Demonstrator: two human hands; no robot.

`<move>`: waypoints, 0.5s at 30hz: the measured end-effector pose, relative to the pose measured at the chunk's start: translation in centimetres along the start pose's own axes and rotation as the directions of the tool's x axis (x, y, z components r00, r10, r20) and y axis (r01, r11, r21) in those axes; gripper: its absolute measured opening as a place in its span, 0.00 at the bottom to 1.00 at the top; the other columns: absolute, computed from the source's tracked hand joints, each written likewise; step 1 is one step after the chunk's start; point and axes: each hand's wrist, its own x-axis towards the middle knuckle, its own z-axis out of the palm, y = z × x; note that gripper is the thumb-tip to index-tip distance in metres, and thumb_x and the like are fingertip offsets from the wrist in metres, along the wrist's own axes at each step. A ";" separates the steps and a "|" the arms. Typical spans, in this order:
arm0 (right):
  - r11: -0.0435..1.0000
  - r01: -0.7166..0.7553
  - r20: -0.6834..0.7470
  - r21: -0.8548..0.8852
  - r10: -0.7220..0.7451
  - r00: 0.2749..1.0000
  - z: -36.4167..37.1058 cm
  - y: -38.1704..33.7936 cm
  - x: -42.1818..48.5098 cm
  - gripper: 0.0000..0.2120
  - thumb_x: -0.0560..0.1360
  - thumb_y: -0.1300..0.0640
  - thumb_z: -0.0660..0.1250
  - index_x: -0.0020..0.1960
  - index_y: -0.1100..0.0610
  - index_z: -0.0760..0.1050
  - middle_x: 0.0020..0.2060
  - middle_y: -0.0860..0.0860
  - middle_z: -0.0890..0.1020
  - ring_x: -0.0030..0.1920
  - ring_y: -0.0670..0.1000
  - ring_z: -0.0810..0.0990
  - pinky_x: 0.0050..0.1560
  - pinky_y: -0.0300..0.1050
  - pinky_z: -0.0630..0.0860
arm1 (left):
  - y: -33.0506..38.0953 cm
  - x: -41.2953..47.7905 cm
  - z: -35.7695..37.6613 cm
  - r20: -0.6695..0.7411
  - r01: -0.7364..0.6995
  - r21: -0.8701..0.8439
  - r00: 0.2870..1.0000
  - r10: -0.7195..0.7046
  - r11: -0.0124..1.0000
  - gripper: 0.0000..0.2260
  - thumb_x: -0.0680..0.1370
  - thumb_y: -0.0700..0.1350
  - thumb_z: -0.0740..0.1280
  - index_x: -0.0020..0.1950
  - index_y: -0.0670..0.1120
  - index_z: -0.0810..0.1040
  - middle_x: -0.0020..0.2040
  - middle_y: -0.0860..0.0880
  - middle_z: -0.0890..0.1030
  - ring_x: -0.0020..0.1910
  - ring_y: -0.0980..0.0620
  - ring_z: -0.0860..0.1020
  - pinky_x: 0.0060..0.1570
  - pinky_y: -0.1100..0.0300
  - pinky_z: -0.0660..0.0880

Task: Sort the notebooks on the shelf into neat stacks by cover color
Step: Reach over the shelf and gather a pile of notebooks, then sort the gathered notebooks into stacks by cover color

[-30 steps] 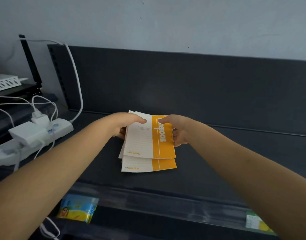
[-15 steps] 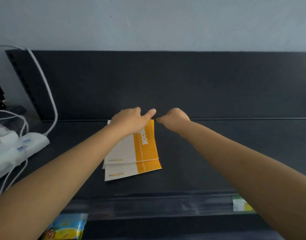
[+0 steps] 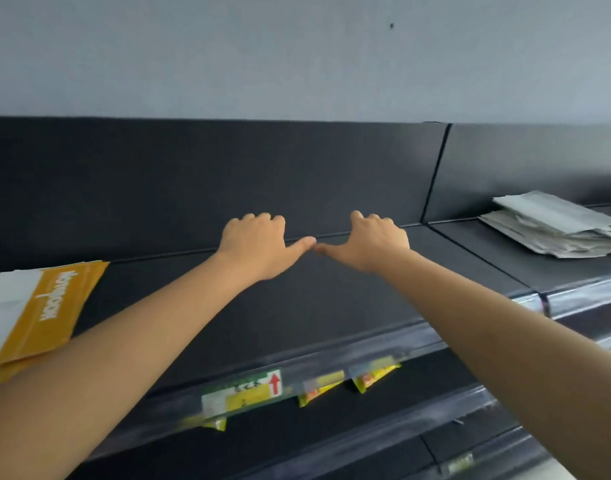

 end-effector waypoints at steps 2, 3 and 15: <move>0.999 -0.033 -0.010 -0.018 0.033 0.999 -0.8 5.6 -0.1 0.47 0.63 0.21 0.57 0.68 0.56 0.64 0.60 0.54 0.74 0.62 0.57 0.71 0.53 0.51 0.71 | 5.4 2.0 0.0 0.000 -0.011 -0.019 1.000 0.011 1.000 0.35 0.76 0.71 0.46 0.64 0.45 0.73 0.59 0.47 0.78 0.59 0.45 0.75 0.53 0.50 0.70; 0.998 -0.052 -0.014 -0.023 0.051 0.999 -1.3 8.5 0.0 0.47 0.63 0.22 0.58 0.68 0.55 0.64 0.60 0.54 0.74 0.62 0.57 0.71 0.53 0.51 0.70 | 8.1 3.0 -0.1 -0.009 -0.025 -0.018 1.000 0.025 1.000 0.35 0.76 0.72 0.46 0.64 0.45 0.72 0.59 0.47 0.78 0.59 0.45 0.75 0.53 0.50 0.70; 0.977 -0.199 -0.077 -0.072 0.194 0.978 -4.7 34.5 3.9 0.32 0.73 0.35 0.62 0.66 0.59 0.66 0.62 0.56 0.74 0.63 0.58 0.71 0.56 0.50 0.70 | 33.9 13.3 -2.9 -0.067 -0.209 -0.091 0.977 0.203 0.974 0.35 0.76 0.72 0.47 0.62 0.44 0.72 0.59 0.46 0.77 0.60 0.44 0.74 0.52 0.50 0.69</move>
